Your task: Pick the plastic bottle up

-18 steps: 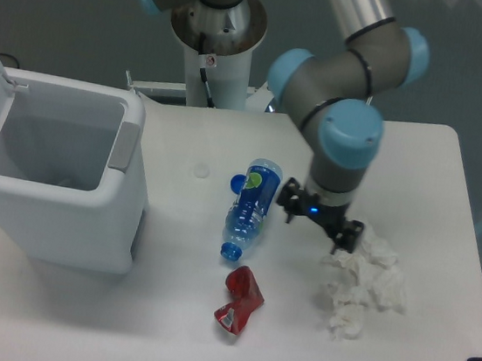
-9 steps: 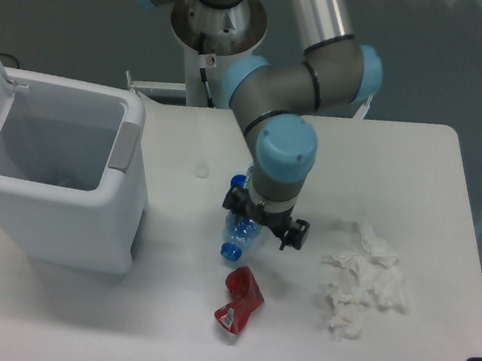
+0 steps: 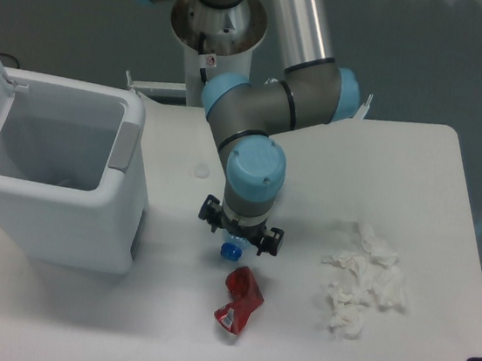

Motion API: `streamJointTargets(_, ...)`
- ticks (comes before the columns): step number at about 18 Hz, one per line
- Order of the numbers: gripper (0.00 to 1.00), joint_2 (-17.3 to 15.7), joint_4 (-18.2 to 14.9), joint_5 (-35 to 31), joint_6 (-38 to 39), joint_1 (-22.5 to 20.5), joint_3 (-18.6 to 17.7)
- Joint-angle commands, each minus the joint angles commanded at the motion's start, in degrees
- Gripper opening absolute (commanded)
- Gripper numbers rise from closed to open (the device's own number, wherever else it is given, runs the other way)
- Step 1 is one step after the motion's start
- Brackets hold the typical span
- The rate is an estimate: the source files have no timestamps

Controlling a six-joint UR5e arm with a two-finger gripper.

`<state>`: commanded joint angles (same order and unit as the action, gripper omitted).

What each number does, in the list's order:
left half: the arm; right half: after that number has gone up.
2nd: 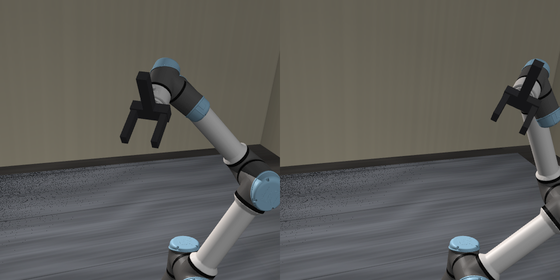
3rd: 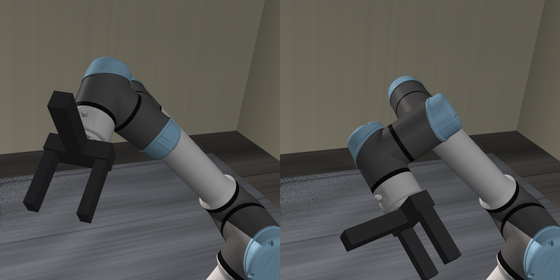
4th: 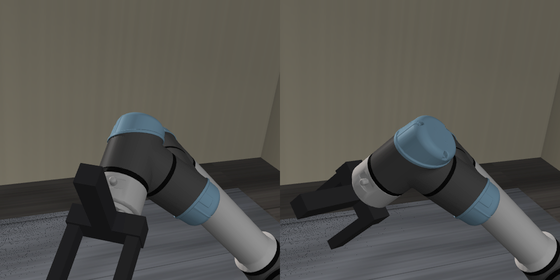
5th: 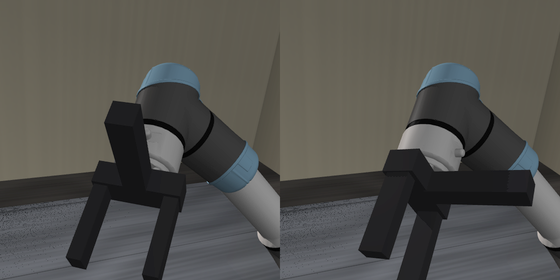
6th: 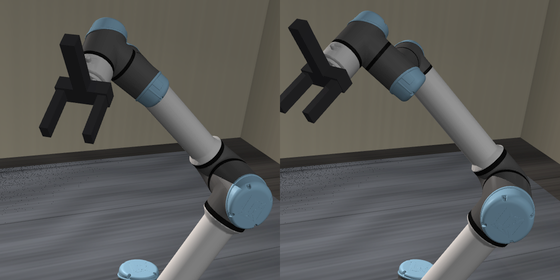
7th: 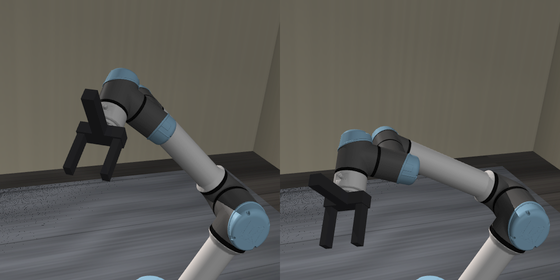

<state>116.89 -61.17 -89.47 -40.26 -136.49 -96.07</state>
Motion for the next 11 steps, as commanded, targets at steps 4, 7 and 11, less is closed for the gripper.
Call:
streamJointTargets(4, 0.80, 0.70, 0.09, 0.00, 0.44, 0.00, 0.00)
streamJointTargets(7, 0.62, 0.88, 0.09, 0.00, 0.79, 0.00, 0.09)
streamJointTargets(11, 0.43, 1.76, 1.14, -0.09, 2.20, 0.09, 0.18)
